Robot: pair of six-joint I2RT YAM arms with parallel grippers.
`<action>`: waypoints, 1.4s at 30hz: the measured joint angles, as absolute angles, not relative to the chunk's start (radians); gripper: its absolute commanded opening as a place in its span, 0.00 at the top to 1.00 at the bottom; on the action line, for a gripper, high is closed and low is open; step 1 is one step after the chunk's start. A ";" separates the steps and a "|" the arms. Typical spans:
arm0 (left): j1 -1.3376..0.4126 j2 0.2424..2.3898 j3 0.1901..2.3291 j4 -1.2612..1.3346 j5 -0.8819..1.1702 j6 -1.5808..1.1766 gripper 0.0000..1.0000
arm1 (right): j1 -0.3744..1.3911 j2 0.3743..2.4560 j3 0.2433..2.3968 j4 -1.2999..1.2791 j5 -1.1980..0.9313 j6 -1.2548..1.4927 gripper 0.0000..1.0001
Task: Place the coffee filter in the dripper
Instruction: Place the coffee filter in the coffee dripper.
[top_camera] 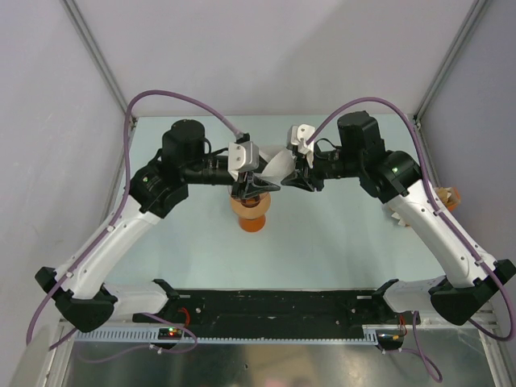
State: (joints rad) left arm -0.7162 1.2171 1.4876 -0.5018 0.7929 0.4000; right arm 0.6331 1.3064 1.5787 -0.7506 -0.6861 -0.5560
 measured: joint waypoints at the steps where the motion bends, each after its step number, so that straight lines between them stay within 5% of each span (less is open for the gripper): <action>1: -0.716 1.215 1.488 -0.501 0.790 0.400 0.55 | 0.633 1.306 1.579 -0.752 -0.686 -0.556 0.72; 6: -0.723 1.212 1.488 -0.496 0.785 0.403 0.59 | 0.633 1.306 1.579 -0.754 -0.690 -0.552 0.74; 11: -0.740 1.212 1.488 -0.496 0.765 0.421 0.91 | 0.629 1.312 1.592 -0.759 -0.713 -0.526 0.84; 14: -0.742 1.212 1.487 -0.494 0.750 0.425 0.99 | 0.612 1.312 1.594 -0.759 -0.749 -0.493 0.69; 19: -0.741 1.212 1.487 -0.492 0.731 0.407 1.00 | 0.552 1.309 1.596 -0.769 -0.809 -0.465 0.47; 29: -0.719 1.214 1.486 -0.498 0.741 0.391 1.00 | 0.481 1.220 1.605 -0.715 -0.967 -0.300 0.39; 42: -0.717 1.244 1.486 -0.504 0.798 0.382 1.00 | 0.438 1.266 1.593 -0.407 -1.056 0.061 0.58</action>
State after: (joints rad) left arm -0.7174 1.2438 1.4864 -0.5041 0.7979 0.3817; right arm 0.4381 1.2655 1.5929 -0.4068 -1.0565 0.0608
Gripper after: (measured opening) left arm 0.011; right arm 0.485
